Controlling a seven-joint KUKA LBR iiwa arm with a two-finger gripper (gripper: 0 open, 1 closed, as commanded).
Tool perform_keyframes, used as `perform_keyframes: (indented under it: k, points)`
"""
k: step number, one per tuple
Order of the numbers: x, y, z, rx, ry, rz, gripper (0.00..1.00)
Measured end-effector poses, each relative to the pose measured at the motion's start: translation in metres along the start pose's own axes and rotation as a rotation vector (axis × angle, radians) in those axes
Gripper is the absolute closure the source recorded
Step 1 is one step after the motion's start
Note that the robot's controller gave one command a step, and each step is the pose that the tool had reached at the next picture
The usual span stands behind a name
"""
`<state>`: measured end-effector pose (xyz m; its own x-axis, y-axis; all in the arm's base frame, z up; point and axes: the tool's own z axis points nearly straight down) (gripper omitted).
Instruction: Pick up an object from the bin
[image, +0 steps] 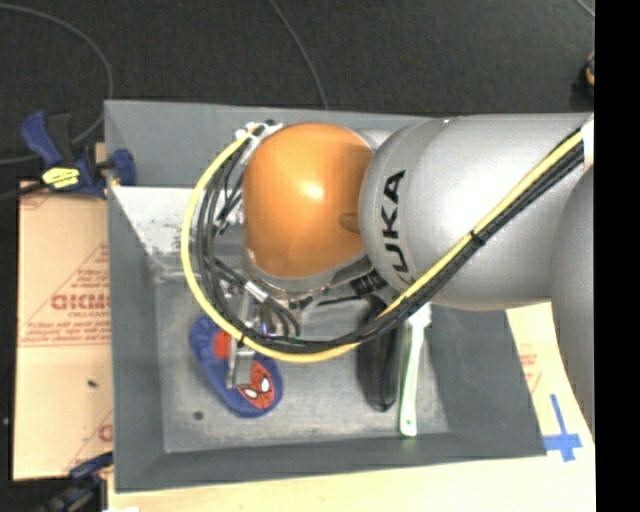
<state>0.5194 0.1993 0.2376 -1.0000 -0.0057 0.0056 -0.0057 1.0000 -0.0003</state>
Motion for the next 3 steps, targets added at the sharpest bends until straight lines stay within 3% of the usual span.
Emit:
perform_keyframes:
  k: [1, 2, 3]
  points:
    - [-0.002, -0.001, -0.005, -0.002, -0.008, 0.006, 0.00]
    - [-0.092, -0.041, 0.075, 0.000, -0.008, -0.193, 0.00]
    - [-0.069, -0.022, 0.076, -0.003, -0.011, -0.149, 0.00]
